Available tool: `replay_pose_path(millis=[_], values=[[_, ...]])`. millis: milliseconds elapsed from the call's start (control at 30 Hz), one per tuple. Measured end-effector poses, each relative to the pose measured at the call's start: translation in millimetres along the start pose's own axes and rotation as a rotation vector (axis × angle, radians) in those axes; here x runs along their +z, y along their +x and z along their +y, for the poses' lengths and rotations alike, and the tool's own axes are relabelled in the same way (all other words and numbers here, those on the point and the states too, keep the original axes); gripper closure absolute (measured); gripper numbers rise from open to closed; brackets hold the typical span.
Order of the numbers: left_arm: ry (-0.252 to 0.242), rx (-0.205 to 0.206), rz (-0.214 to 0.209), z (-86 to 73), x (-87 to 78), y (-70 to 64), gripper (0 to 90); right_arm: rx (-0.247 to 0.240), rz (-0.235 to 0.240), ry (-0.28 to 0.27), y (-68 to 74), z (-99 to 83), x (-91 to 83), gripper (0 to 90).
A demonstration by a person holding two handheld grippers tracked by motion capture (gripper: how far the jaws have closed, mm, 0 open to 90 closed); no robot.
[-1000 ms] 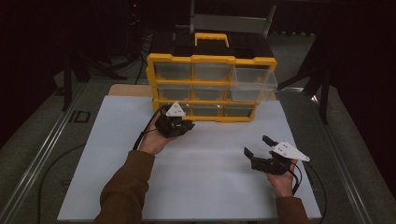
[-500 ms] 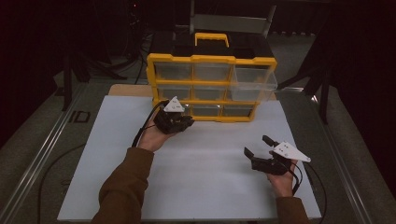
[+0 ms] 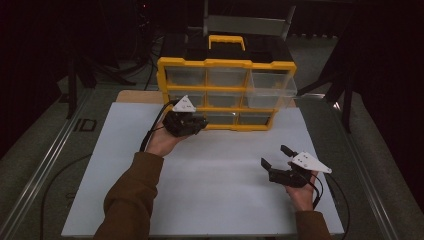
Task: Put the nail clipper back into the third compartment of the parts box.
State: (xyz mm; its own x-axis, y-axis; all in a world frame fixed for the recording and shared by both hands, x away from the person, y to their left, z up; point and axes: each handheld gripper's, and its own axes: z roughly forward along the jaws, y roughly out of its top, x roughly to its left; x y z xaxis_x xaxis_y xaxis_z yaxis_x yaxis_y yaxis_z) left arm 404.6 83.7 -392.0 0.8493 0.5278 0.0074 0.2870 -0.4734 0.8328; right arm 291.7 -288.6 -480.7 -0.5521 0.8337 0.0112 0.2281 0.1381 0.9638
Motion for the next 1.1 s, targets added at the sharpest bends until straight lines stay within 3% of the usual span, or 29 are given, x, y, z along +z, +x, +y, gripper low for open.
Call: replay_pose_path(millis=[633,1100], values=[[-0.027,-0.012,-0.069,23.3,-10.3,13.0,80.8,-0.002,-0.004,0.005,-0.2,0.1,0.2,9.5],[0.008,0.037,-0.083,55.7,-18.3,15.3,80.8,-0.001,-0.004,0.006,-0.2,0.1,0.0,9.6]])
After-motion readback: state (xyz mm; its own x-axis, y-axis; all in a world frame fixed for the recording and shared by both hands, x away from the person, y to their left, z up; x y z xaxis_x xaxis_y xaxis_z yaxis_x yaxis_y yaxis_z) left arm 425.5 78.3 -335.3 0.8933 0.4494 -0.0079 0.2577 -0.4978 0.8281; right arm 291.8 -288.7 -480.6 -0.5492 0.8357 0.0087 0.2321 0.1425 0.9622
